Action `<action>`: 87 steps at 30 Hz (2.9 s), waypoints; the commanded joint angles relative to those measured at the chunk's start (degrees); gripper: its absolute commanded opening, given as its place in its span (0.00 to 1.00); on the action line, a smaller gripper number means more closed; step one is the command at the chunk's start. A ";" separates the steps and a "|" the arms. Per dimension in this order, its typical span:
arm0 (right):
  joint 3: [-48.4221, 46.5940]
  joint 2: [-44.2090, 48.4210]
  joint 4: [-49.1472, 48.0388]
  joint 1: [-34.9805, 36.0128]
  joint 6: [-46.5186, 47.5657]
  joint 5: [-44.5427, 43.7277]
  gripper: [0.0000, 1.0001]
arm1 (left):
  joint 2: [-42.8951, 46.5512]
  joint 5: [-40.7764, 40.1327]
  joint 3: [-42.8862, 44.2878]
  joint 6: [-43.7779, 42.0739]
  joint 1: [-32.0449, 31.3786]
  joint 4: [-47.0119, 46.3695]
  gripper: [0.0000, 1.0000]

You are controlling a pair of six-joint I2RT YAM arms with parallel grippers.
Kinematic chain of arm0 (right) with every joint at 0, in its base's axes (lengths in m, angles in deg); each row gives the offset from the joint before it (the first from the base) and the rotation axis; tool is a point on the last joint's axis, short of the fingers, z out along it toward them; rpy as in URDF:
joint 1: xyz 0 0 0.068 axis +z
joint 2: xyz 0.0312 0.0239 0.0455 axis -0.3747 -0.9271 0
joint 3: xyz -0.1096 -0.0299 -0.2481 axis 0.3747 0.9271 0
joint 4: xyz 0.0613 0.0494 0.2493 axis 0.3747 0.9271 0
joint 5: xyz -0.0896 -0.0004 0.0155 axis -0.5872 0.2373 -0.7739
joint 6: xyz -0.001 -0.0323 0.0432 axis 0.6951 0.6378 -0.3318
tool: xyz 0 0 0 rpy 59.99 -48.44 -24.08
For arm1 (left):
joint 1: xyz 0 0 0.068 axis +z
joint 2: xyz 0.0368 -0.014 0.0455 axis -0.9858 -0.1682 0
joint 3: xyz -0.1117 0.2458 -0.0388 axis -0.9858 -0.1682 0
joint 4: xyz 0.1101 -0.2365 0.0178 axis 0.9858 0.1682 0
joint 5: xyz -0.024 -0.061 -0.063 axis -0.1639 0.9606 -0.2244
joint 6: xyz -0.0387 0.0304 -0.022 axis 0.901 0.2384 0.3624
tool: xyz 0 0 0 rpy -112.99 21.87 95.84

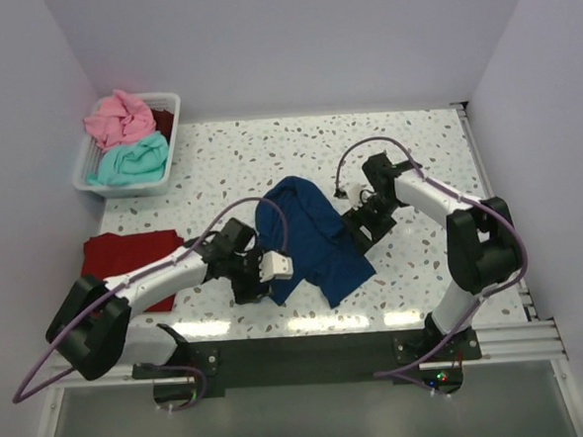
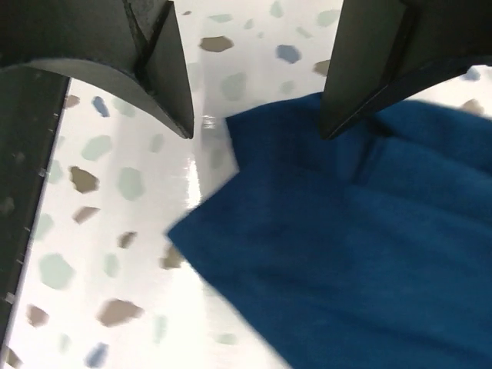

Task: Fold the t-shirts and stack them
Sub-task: Flatten the tshirt out

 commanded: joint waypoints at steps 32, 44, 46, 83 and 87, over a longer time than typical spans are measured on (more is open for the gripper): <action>1.83 -11.40 4.47 1.45 1.71 1.57 0.10 | -2.20 -8.61 -3.76 -3.89 -15.63 -15.00 0.20; 2.18 -2.18 2.01 0.66 0.48 -3.17 0.00 | 8.96 -3.43 -0.95 -2.39 -9.81 -4.45 0.00; 1.57 -0.16 1.75 0.30 0.22 -5.11 0.00 | 9.92 -3.07 0.11 -1.25 -9.89 -3.04 0.00; -37.90 29.37 -21.30 -15.87 18.75 -38.34 0.00 | 11.85 4.94 51.71 23.01 39.41 -14.82 0.00; -40.25 31.76 -12.78 -15.78 24.99 -31.60 0.00 | 15.55 4.75 51.53 23.01 39.41 -13.42 0.00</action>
